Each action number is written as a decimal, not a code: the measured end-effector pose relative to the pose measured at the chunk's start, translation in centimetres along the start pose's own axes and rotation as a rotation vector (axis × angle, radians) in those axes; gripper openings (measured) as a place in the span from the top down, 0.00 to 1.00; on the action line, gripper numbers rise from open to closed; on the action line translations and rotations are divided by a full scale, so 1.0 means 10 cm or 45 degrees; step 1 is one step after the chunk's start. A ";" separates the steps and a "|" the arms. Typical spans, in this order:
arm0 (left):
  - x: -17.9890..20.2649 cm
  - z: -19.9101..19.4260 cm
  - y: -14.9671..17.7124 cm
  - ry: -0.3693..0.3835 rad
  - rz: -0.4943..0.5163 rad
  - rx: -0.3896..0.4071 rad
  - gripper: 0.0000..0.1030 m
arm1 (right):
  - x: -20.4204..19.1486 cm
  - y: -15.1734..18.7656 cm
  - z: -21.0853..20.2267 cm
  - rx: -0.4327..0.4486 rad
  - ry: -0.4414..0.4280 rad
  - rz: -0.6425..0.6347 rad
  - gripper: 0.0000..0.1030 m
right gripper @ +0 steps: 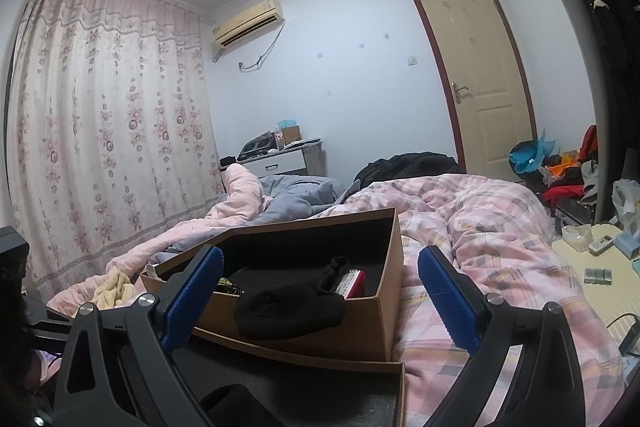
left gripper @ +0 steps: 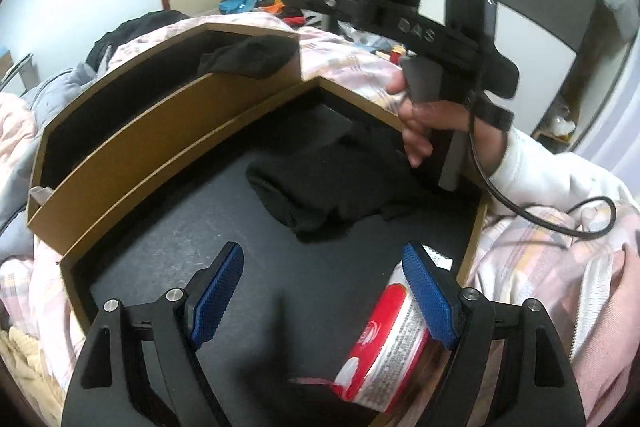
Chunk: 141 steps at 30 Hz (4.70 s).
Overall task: Organize soft objects
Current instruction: 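Move the left gripper to the red-and-white box and close on it, then lift the red-and-white box up with the left gripper, then carry the red-and-white box with the left gripper over the other box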
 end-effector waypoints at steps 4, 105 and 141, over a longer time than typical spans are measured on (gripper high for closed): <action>-0.10 -0.17 -0.10 0.050 -0.079 0.050 0.23 | -0.01 0.00 0.01 -0.007 0.004 -0.015 0.05; -0.30 0.08 -0.11 -0.298 -0.164 0.019 0.53 | 0.01 0.02 0.07 -0.015 0.019 0.004 0.04; -1.36 -0.36 -0.86 -0.686 -0.696 0.638 0.52 | 0.02 0.02 0.09 -0.019 0.032 -0.001 0.04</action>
Point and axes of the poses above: each gripper's, at about its wrist camera, not at the fingertips, and z roughly the way its jaws point, x to its right, y to its underside, the point moved 2 cm from there along z, roughly the way its jaws point, and after that the axes turned 2 degrees about -z, right-handed, at the moved point
